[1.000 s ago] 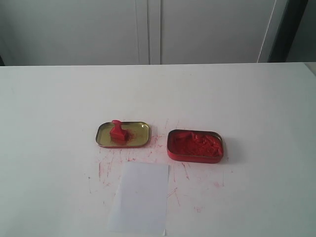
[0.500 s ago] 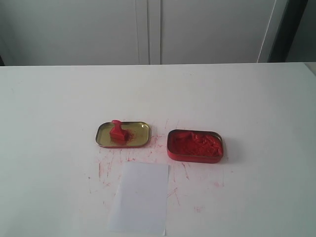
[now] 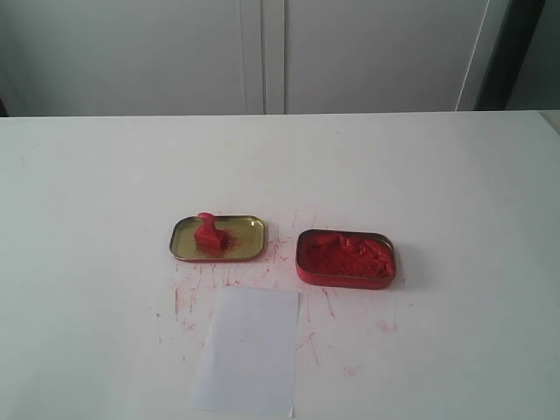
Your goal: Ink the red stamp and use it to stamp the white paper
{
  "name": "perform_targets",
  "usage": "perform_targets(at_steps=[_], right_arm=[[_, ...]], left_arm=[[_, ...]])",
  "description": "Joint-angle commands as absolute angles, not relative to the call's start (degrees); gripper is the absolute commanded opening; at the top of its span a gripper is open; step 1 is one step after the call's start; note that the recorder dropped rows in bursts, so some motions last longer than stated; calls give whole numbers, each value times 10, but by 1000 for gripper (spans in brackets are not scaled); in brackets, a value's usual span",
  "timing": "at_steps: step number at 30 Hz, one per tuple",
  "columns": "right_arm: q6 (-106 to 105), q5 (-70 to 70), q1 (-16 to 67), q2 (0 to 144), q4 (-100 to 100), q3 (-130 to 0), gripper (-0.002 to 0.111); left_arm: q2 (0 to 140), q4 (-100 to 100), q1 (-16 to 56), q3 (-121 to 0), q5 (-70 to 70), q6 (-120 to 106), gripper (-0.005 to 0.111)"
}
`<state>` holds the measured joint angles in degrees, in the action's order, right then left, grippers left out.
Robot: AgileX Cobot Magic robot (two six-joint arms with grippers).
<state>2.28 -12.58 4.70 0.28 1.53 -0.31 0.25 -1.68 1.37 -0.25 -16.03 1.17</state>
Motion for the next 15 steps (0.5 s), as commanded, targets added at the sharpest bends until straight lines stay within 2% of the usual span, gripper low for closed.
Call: perform_targets(at_steps=[1,8,15], right_arm=[[21,-119,44,0,17,-1,0],[21,-42,44,3,17,-61,0],[21,-38,44,69,17,-110,0]], left_arm=[[0,-17,13,0,-159,13,0],[0,-17,13,0,-159,13,0],[0,-17,13,0,-159,13,0]])
